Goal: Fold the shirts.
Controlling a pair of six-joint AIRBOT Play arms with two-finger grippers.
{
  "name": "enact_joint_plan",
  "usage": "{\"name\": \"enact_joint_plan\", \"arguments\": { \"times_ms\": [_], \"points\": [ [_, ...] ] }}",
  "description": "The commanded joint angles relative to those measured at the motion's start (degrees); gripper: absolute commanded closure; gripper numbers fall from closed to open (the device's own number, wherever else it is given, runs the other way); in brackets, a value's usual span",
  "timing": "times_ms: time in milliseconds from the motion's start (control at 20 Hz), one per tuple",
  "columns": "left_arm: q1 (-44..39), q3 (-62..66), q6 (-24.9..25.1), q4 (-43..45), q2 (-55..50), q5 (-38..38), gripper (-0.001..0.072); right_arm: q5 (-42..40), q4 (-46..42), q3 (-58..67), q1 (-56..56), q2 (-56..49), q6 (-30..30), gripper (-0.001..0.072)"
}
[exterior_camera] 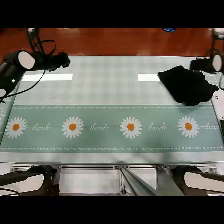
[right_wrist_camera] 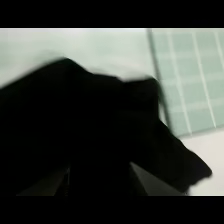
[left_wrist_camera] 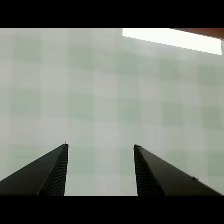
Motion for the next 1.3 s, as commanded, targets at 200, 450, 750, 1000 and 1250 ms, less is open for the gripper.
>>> {"name": "enact_joint_plan", "arguments": {
  "times_ms": [200, 450, 750, 1000, 1250],
  "points": [
    [2.89, -1.60, -0.09, 0.00, -1.40, -2.56, 0.0202, 4.72, 25.09, -0.02, -16.44, -12.59, -8.68, 0.0298],
    [2.93, -1.53, 0.92, 0.00, -3.15, -8.31, 0.0203, 5.84, 31.69, -0.02, -12.87, -17.07, -12.66, 0.0313],
    [6.43, 5.38, 3.56, -0.24, 4.17, -17.75, 0.0203, 16.52, 39.67, 5.20, -8.68, -14.78, -24.98, 0.0684],
    [7.04, 3.10, 4.48, -0.24, 19.56, -22.12, 0.0203, 17.49, 42.38, 18.08, -5.18, -1.49, -26.53, 0.0684],
    [2.93, -14.32, 3.58, -3.78, 36.11, -23.87, 0.0203, 17.40, 42.40, 31.69, -0.52, 9.38, -26.51, 0.0684]
  ]
}}
